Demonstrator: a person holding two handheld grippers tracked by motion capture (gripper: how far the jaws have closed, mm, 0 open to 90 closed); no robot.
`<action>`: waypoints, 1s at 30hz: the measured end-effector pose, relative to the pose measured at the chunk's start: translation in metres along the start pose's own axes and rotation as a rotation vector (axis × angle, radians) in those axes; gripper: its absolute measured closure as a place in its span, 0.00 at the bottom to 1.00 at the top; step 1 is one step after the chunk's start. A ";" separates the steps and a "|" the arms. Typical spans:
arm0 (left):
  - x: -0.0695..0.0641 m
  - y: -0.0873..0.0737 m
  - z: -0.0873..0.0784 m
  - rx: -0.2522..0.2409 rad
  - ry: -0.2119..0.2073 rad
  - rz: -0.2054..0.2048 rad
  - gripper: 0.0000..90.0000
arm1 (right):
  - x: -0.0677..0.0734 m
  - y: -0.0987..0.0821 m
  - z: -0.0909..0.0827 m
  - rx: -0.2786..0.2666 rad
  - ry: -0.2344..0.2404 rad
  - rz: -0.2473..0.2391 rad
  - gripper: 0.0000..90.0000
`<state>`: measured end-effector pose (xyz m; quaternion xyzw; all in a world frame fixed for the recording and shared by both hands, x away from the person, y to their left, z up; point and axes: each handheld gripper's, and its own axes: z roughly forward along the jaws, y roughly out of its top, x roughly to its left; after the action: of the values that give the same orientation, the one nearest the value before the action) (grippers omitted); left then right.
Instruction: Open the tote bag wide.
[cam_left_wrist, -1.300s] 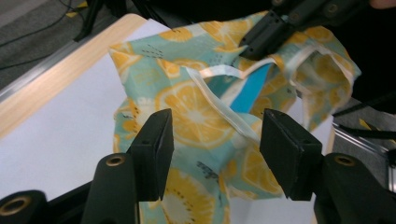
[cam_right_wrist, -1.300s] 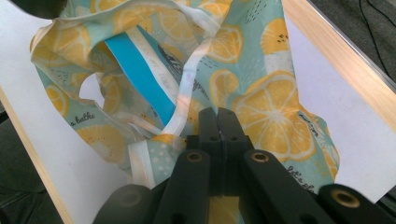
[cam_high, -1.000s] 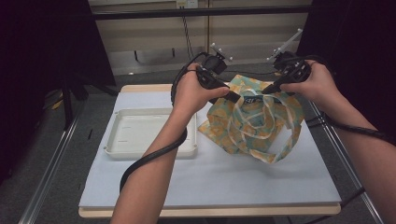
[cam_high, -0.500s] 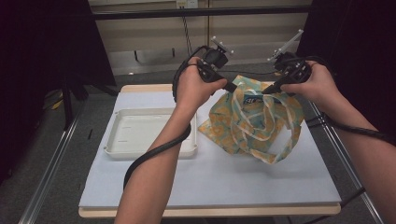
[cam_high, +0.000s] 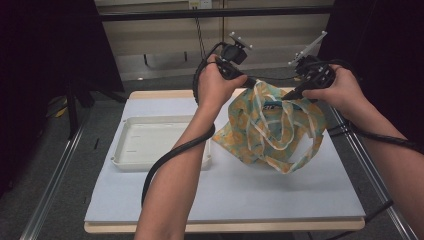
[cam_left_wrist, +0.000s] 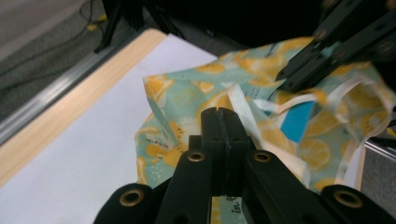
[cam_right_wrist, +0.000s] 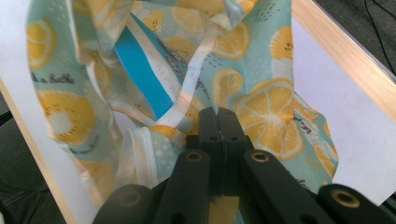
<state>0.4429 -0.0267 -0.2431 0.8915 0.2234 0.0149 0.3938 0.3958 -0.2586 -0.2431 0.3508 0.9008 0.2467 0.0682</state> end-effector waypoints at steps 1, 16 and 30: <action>0.002 -0.004 0.008 0.012 -0.010 -0.015 1.00 | -0.001 -0.001 -0.001 0.000 -0.002 -0.004 1.00; 0.007 -0.020 0.025 0.068 -0.038 -0.034 1.00 | -0.002 0.001 -0.024 -0.005 -0.050 -0.009 0.65; 0.004 -0.022 0.025 0.065 -0.039 -0.034 1.00 | 0.014 0.003 -0.025 0.019 -0.001 -0.083 0.55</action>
<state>0.4428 -0.0291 -0.2768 0.9000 0.2312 -0.0164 0.3691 0.3801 -0.2574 -0.2189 0.3138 0.9169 0.2348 0.0756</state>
